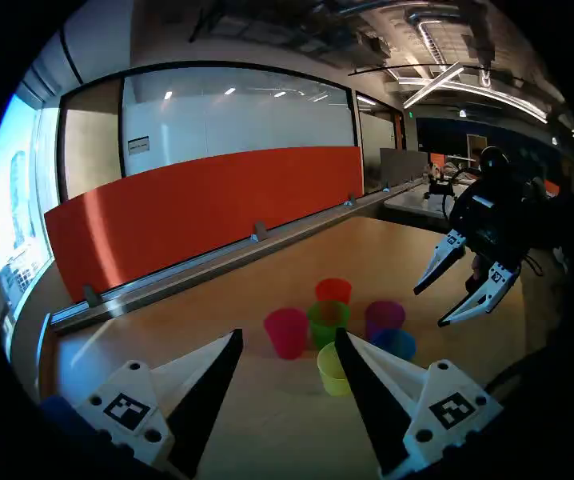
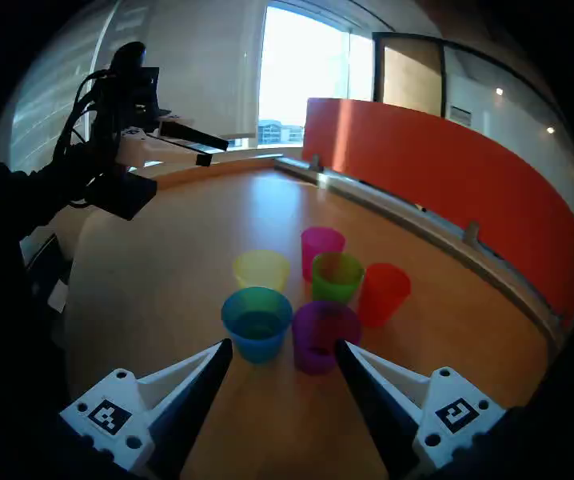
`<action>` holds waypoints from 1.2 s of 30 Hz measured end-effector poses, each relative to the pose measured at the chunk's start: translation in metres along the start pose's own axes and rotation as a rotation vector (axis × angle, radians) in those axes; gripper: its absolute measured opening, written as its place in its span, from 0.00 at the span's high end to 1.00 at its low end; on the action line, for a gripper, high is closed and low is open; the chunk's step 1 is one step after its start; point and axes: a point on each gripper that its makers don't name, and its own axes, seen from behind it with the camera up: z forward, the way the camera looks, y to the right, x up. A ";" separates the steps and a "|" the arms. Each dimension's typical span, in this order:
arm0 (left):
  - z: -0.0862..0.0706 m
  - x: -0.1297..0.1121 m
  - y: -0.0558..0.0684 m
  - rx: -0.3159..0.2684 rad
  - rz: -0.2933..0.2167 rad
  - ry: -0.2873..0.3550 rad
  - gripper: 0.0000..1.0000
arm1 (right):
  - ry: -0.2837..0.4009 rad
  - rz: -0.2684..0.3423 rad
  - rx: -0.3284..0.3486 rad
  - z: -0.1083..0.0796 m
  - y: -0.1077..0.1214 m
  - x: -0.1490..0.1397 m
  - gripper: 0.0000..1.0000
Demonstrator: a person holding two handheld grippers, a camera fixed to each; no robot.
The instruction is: Pour water
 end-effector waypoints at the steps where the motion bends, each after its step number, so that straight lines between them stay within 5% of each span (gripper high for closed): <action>1: 0.001 0.000 0.000 -0.001 0.000 -0.001 0.15 | -0.004 -0.001 0.003 0.001 -0.001 -0.002 0.00; 36: 0.030 -0.008 -0.004 -0.021 0.022 -0.016 0.15 | -0.079 -0.026 0.083 0.043 -0.020 -0.030 0.00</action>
